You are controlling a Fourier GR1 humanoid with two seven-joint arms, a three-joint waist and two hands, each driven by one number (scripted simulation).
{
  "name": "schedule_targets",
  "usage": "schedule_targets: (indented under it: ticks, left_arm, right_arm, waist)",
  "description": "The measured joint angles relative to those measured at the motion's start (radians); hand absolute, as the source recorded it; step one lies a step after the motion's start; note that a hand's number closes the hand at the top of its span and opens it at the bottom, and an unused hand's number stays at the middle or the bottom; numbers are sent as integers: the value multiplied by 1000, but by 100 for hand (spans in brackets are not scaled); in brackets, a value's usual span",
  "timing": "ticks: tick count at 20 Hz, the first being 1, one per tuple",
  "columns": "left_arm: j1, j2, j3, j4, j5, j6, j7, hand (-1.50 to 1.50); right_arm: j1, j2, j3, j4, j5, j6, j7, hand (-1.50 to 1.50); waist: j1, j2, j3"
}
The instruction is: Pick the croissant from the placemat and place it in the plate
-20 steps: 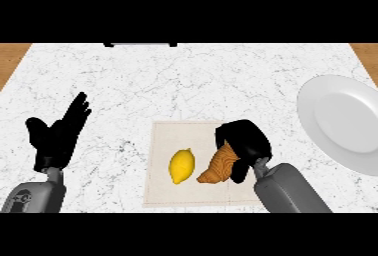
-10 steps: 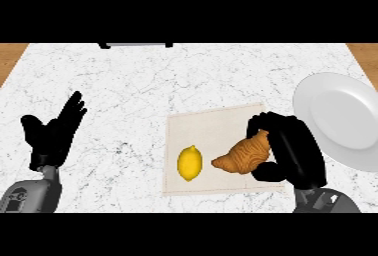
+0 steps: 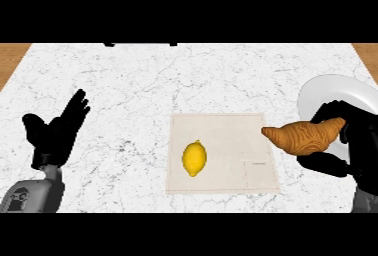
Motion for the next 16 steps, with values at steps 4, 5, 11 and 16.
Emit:
schedule_targets:
  ticks: [4,5,11,16]
  left_arm:
    - [6,-16,-9,11,-16,5,-15,0]
    - [-8,-17,-4,29,-19,5,-24,0]
    - [-6,-22,1,22,-23,-4,-21,0]
    - [-14,-14,12,29,-19,-22,-26,0]
  right_arm:
    - [-29,-47,-162,97,-132,3,-68,150]
    - [-43,-50,-182,137,-136,-8,-84,150]
    - [-98,-151,-349,371,-239,-4,-234,150]
    - [-156,-225,-385,632,-220,-11,-355,150]
  waist:
    - [5,2,0]
    - [6,2,0]
    - [10,3,0]
    - [17,5,0]
